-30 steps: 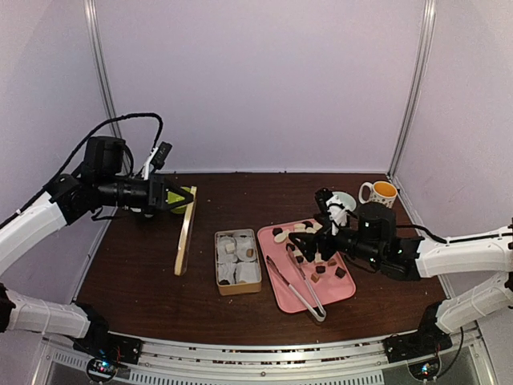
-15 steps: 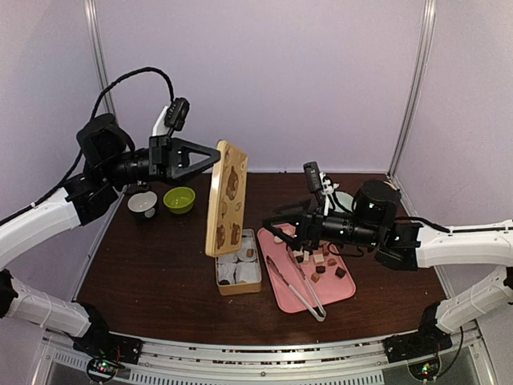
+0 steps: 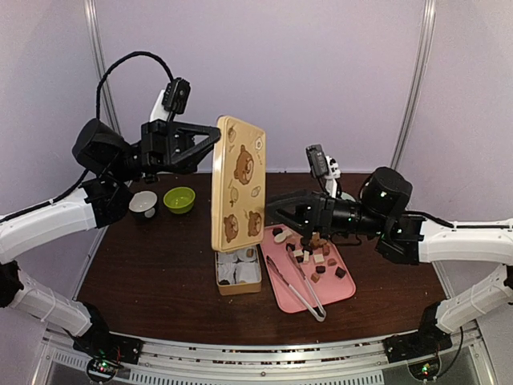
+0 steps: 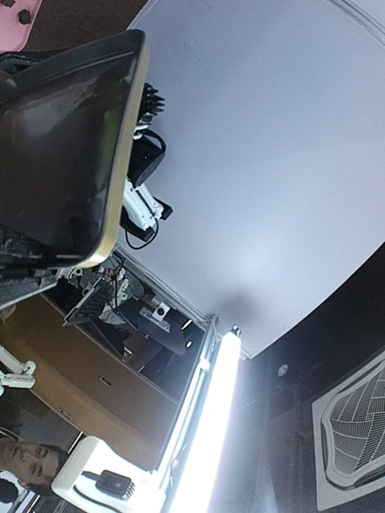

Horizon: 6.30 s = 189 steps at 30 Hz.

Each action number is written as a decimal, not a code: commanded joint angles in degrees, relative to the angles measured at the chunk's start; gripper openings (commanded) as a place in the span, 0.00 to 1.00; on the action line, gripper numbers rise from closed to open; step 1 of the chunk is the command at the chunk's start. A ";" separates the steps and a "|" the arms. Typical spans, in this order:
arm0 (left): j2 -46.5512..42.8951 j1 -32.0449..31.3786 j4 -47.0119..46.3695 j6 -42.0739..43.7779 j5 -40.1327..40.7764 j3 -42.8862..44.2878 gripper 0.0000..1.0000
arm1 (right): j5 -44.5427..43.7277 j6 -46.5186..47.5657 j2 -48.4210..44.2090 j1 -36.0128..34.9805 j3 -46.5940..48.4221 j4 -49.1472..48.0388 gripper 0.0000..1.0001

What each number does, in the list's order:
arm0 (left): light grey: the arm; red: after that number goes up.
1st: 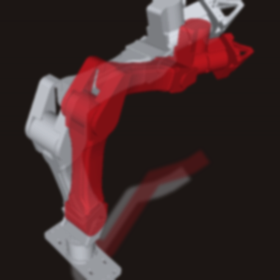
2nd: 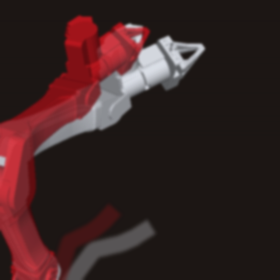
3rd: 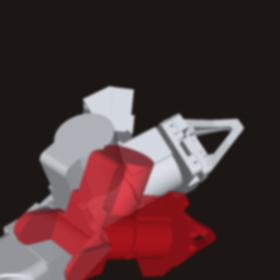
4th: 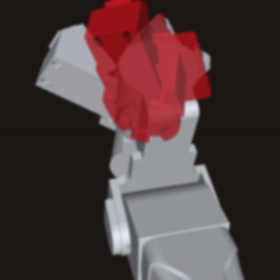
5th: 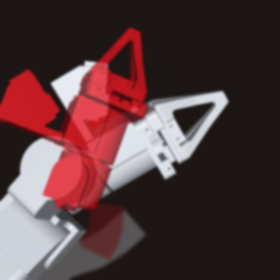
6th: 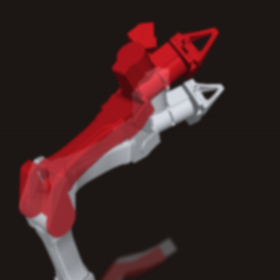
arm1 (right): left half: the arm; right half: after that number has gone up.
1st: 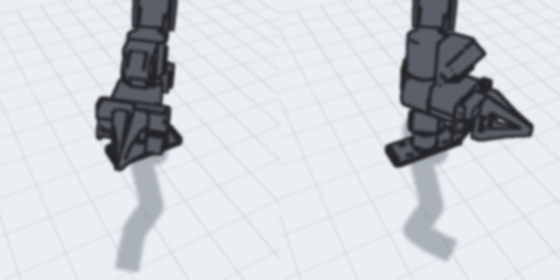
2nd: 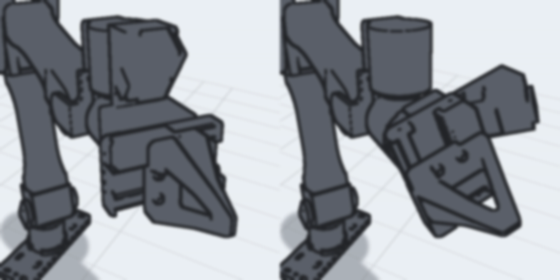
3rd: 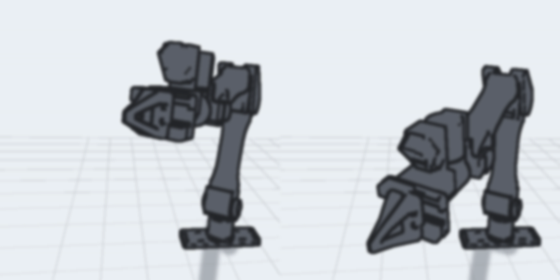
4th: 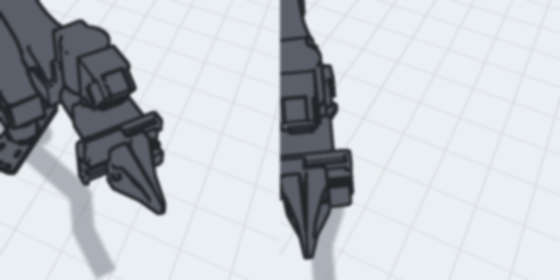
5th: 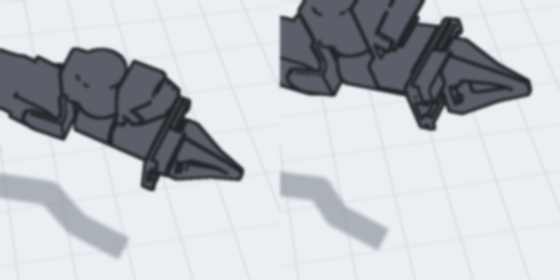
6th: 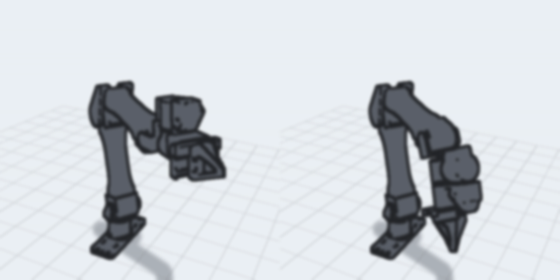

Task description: Pack the chocolate

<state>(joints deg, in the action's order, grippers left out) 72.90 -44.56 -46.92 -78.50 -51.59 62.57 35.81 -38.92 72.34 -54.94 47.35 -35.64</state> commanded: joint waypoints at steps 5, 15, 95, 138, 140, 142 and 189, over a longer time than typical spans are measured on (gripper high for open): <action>1.29 -1.29 -7.65 -2.63 -1.08 0.95 0.00 | 4.58 -3.85 1.26 -0.06 4.32 -4.34 0.82; 3.21 -3.09 -10.29 -4.90 -1.10 2.43 0.00 | 4.66 -3.61 3.91 -0.08 5.96 -5.43 0.83; -10.40 8.61 24.96 36.70 11.27 -28.98 0.57 | -1.26 -6.72 15.58 0.97 11.49 4.08 0.00; 9.21 8.61 25.36 36.37 19.10 -30.69 0.26 | -10.93 -5.88 37.71 4.58 13.47 16.79 0.18; 9.11 8.61 27.18 36.86 19.48 -29.82 0.26 | -11.69 -5.51 37.70 4.62 13.66 17.53 0.20; 8.81 8.63 28.62 37.29 19.99 -29.04 0.26 | -12.40 -5.03 37.55 4.74 13.79 18.31 0.24; 11.46 10.53 44.57 42.67 32.36 -20.57 0.49 | -21.43 9.70 37.08 5.62 25.51 42.07 0.73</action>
<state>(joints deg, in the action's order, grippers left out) 84.33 -35.53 -0.27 -37.52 -17.74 39.97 14.68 -29.78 111.15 -50.09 72.62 5.63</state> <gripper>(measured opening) 0.476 0.710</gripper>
